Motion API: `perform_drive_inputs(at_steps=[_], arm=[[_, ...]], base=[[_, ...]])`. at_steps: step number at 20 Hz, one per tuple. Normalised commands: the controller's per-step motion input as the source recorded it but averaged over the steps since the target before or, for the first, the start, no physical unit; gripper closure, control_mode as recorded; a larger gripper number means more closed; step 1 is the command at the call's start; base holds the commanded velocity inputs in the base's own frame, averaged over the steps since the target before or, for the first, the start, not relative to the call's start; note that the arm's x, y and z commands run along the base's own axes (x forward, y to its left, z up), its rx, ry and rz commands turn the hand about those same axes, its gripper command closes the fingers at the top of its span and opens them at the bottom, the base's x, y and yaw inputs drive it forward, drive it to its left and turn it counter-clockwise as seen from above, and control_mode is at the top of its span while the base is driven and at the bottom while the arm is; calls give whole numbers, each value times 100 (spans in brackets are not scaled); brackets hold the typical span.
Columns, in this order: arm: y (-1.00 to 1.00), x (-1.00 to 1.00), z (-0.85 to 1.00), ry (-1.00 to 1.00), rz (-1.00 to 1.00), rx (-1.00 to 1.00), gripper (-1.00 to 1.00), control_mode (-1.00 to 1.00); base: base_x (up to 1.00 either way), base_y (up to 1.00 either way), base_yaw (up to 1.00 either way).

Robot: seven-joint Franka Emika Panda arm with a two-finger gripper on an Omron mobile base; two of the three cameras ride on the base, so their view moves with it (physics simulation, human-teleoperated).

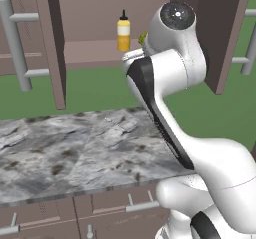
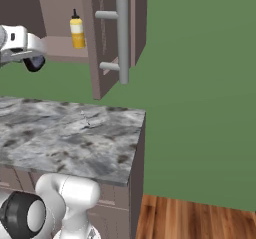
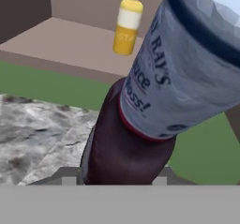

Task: Pick the mustard and condiment bottle from the counter and place them in the cabinet.

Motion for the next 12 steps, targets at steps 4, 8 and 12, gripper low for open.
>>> perform_drive_inputs(at_steps=[4, 8, 12], arm=[[0, 41, 0, -4, 7, 14, 100, -100], [0, 48, 0, -1, 1, 7, 100, -100], [7, 52, 0, 0, 0, 2, 100, -100]], base=[[0, 0, 0], [0, 0, 0], [0, 0, 0]])
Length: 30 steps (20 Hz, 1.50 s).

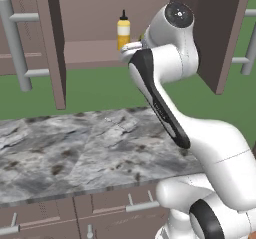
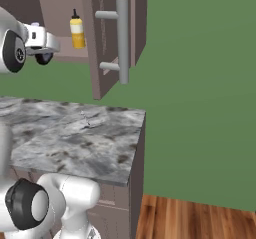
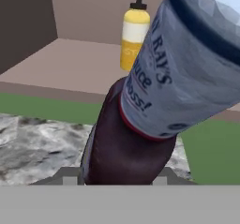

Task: Pick the mustard and condiment bottle from the counter and place them in the cabinet.

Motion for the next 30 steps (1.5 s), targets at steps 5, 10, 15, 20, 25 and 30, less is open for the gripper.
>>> perform_drive_inputs(at_steps=[5, 10, 15, 20, 25, 30], arm=[[29, 42, 0, 0, 1, 0, 100, -100], [25, 38, 0, 0, 1, 0, 100, -100], [2, 51, 0, 0, 2, 2, 100, -100], [7, 52, -6, 0, 2, 4, 100, -100], [20, 45, -16, 0, 3, 1, 100, -100], [24, 32, -19, 0, 1, 0, 100, -100]], base=[[0, 0, 0], [0, 0, 0], [0, 0, 0], [0, 0, 0], [0, 0, 0], [0, 0, 0]])
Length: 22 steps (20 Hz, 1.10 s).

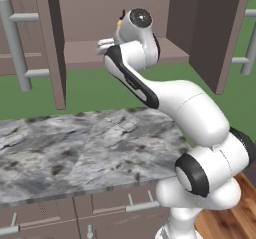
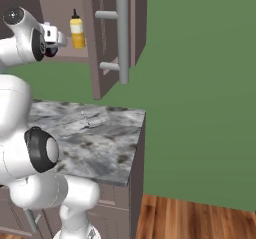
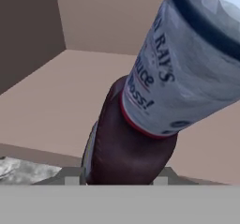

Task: Pick the mustard and condiment bottle from the counter and place them in the cabinet.

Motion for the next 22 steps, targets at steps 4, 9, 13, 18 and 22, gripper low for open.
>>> perform_drive_inputs(at_steps=[4, 9, 13, 18, 22], arm=[[18, 31, -10, 0, 0, 0, 100, -100], [14, 40, -11, 0, 1, 0, 100, -100], [17, 35, -20, 0, 2, 0, 100, -100], [15, 39, -23, 0, 2, 0, 100, -100], [8, 47, -24, 0, 0, 0, 100, -100]], base=[[0, 0, 0], [0, 0, 0], [0, 0, 0], [0, 0, 0], [0, 0, 0]])
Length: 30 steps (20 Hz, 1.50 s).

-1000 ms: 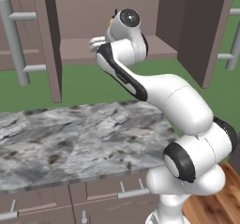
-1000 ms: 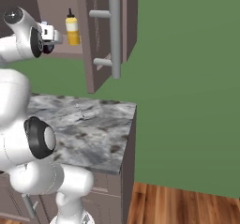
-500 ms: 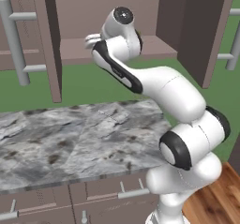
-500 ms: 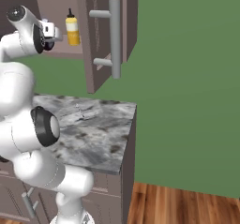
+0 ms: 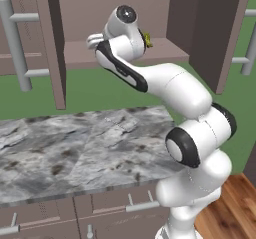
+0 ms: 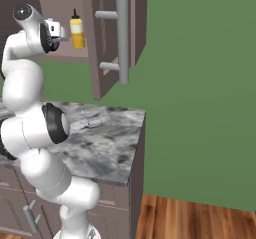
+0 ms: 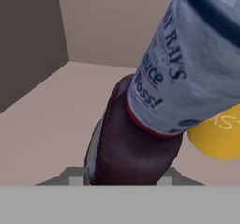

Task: Pick the mustard and condiment bottle from the counter and place them in the cabinet.

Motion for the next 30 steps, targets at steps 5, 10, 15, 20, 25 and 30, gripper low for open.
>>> perform_drive_inputs(at_steps=[5, 10, 15, 20, 25, 30], arm=[[7, 46, -23, 0, 0, -1, 100, -100], [8, 41, -22, 0, 0, -1, 100, -100], [11, 38, -31, 0, 0, 0, 100, -100], [6, 25, -37, 0, 0, 0, -100, -100], [0, 12, -41, 0, 1, 0, -100, -100], [0, 9, -39, 0, 3, 0, -100, -100]], base=[[0, 0, 0], [0, 0, 0], [0, 0, 0], [0, 0, 0], [0, 0, 0], [0, 0, 0]])
